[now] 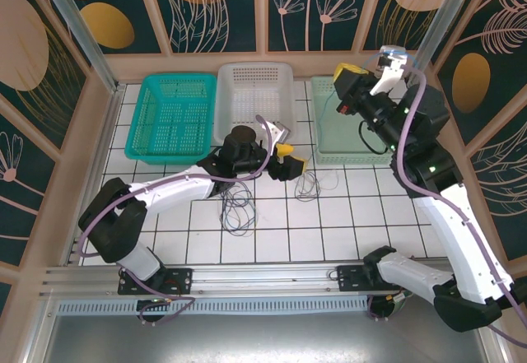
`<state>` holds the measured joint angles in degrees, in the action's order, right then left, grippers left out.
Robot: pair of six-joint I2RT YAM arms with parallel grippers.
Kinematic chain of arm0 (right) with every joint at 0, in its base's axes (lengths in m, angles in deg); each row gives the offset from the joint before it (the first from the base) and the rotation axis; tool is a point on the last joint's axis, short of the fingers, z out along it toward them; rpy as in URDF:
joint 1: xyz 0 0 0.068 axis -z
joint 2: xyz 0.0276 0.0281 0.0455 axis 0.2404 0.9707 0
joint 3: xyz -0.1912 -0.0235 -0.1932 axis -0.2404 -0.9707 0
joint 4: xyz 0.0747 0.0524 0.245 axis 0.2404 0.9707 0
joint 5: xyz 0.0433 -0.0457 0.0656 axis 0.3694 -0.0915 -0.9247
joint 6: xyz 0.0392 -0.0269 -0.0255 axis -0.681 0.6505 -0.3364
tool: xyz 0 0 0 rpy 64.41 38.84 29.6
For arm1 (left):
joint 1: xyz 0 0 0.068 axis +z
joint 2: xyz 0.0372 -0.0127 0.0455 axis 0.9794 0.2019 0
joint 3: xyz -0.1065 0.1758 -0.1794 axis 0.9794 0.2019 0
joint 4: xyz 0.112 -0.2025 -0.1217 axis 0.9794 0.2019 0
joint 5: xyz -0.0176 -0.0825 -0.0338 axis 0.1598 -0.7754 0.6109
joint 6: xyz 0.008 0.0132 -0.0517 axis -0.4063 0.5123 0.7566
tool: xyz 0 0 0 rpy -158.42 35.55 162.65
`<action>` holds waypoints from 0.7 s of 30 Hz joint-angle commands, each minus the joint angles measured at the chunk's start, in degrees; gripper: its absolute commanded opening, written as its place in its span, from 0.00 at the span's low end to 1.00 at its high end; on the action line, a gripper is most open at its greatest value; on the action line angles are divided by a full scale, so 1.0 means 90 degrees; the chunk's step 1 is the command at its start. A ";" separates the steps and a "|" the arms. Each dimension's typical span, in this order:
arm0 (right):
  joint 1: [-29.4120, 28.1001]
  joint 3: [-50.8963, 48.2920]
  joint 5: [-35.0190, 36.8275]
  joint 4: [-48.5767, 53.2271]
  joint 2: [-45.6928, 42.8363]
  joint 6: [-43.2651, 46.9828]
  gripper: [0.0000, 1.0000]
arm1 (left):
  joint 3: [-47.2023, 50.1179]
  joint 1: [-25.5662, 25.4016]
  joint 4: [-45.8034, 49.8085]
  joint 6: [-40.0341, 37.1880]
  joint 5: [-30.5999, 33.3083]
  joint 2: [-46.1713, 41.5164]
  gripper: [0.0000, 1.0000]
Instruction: Untangle the cables
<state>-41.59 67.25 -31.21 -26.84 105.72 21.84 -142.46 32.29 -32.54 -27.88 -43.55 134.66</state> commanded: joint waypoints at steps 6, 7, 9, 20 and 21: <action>0.0054 0.1010 0.0621 0.0370 -0.0014 0.0604 0.00 | -0.0272 0.0021 -0.0243 0.0080 -0.0122 0.0183 0.80; 0.0052 0.1073 0.0700 0.0337 -0.0052 0.0629 0.00 | -0.0283 0.0021 -0.0232 0.0074 -0.0130 0.0194 0.80; 0.0058 0.1129 0.0839 0.0215 -0.0165 0.0641 0.00 | -0.0286 0.0021 -0.0230 0.0064 -0.0146 0.0219 0.80; 0.0058 0.1297 0.0871 0.0185 -0.0215 0.0443 0.00 | -0.0666 -0.0019 -0.0694 0.0059 -0.1010 0.0516 0.80; 0.0058 0.1287 0.0840 0.0179 -0.0201 0.0408 0.00 | -0.0738 -0.0045 -0.0704 -0.0015 -0.1099 0.0557 0.80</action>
<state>-41.38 78.14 -23.80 -24.63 103.54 26.35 -146.39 32.27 -34.57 -27.69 -48.66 138.55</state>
